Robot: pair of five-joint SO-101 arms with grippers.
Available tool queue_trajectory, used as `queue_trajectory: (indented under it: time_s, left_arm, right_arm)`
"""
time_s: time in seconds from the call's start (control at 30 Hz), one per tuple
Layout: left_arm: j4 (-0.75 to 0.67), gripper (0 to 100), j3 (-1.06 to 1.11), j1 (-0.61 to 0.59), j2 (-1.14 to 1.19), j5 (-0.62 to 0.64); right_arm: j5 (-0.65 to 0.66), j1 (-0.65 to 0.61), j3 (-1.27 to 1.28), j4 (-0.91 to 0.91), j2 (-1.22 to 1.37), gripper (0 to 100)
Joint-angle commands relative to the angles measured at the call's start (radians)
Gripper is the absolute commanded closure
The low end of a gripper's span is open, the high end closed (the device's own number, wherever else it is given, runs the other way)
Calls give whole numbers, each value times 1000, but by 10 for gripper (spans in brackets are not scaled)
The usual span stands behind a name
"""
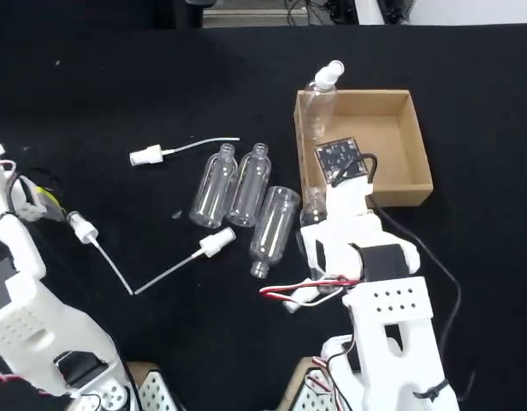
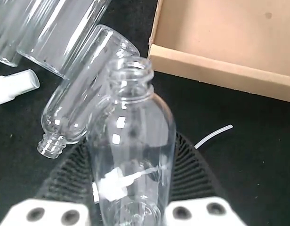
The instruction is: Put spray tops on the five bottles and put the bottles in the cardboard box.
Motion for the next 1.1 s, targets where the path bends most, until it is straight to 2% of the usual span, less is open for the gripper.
queue_trajectory:
  time_s: [0.0, 0.23, 0.37, 0.67, 0.73, 0.87, 1.07]
  left_arm:
    - [161, 739, -84, 48, -110, 11]
    - [126, 739, 85, 185, -126, 35]
    - [8, 739, 159, 186, -124, 91]
    - [-150, 744, 297, 189, -123, 97]
    - [-152, 760, 311, 194, -126, 123]
    - [-112, 944, 285, 209, -126, 133]
    - [28, 957, 119, 236, -126, 129]
  right_arm:
    - [-3, -9, -4, -23, -35, 988]
    - [-3, -11, -4, -23, -35, 988]
    - [-3, -9, -4, -20, -35, 988]
    - [-3, -8, -4, -20, -35, 988]
    - [-3, -8, -4, -21, -35, 988]
    - [-3, -9, -10, -23, -36, 988]
    - [-3, -12, -67, -23, -36, 988]
